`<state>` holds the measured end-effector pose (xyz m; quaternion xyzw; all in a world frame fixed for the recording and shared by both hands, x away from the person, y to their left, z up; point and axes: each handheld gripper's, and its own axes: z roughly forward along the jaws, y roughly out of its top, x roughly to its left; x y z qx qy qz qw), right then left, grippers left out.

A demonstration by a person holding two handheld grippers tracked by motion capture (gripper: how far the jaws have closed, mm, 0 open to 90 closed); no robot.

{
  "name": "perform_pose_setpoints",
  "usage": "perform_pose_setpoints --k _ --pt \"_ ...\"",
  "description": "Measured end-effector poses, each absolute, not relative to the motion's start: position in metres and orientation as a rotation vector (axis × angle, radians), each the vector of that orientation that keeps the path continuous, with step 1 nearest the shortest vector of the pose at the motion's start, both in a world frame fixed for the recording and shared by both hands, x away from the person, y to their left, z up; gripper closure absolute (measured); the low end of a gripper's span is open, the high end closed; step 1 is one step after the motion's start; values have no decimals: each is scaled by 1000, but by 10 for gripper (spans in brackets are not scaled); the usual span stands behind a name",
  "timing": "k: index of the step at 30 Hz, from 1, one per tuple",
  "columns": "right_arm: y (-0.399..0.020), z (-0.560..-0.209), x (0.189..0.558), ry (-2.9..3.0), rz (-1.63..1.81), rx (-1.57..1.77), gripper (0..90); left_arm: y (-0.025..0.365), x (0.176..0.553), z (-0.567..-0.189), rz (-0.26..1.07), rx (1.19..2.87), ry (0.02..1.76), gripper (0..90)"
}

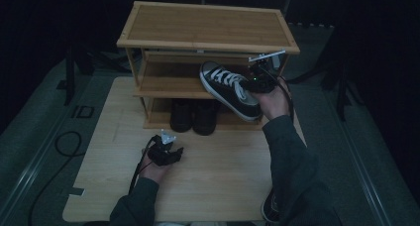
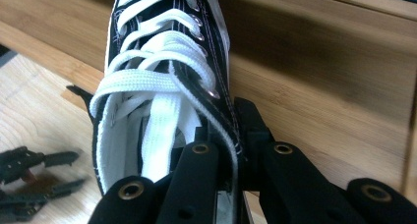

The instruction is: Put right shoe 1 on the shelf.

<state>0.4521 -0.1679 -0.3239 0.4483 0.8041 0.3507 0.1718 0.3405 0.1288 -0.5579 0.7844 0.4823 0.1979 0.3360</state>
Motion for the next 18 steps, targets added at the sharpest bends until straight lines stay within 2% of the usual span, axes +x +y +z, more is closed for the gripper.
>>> perform_pose_setpoints --k 10,18 --pt "-154 -328 454 2208 1060 1382 854 129 341 -558 514 2047 1257 482" --pt "-157 -325 451 2181 1106 1381 795 129 341 -558 515 2048 1256 481"
